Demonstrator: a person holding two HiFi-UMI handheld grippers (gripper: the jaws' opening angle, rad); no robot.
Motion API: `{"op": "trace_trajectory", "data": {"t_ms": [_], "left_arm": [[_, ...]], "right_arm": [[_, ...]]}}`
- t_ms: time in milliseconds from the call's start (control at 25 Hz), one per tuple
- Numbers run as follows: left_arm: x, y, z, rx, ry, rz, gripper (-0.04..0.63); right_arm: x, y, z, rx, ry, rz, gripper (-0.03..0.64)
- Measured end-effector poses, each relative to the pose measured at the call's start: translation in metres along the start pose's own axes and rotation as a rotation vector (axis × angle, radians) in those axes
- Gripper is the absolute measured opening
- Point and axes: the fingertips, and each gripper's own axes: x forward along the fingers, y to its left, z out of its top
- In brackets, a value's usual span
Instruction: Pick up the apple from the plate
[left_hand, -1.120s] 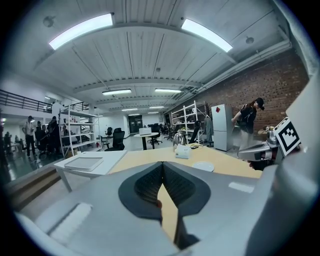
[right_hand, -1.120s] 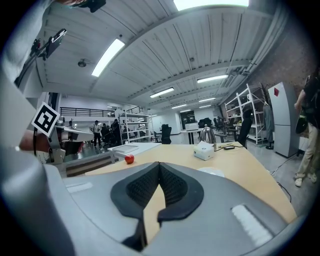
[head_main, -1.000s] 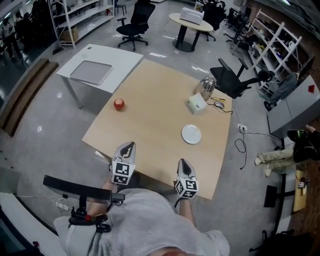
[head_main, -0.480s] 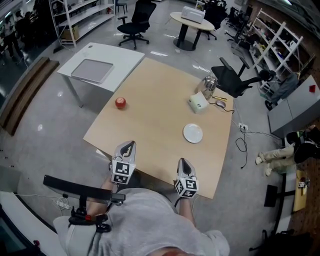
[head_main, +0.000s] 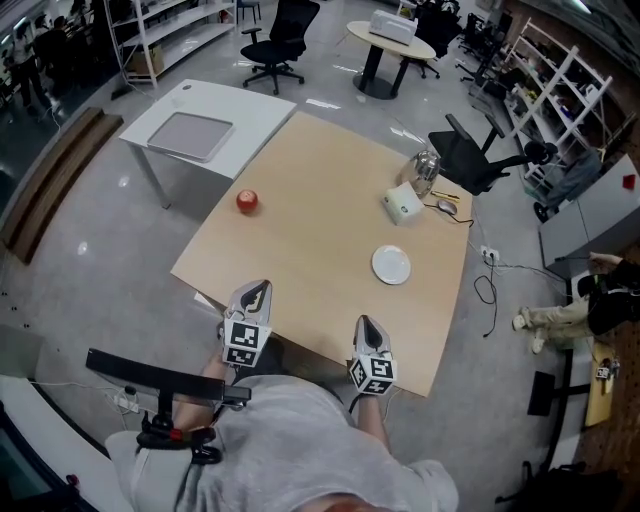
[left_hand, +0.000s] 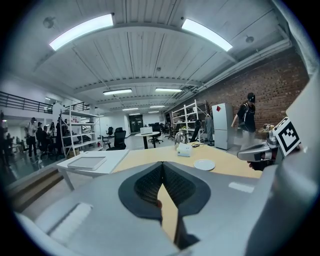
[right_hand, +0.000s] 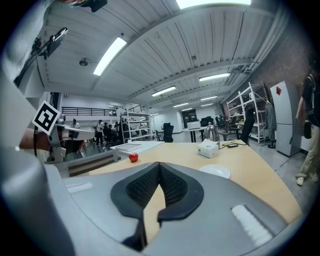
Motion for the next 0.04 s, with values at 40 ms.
{"op": "trace_trajectory", "data": {"t_ms": [40], "left_arm": [[-0.0009,0.0018,-0.0003,0.001,0.0,0.0,0.018]], "right_arm": [[0.0006,0.0021,0.0,0.0,0.0,0.0,0.006]]}}
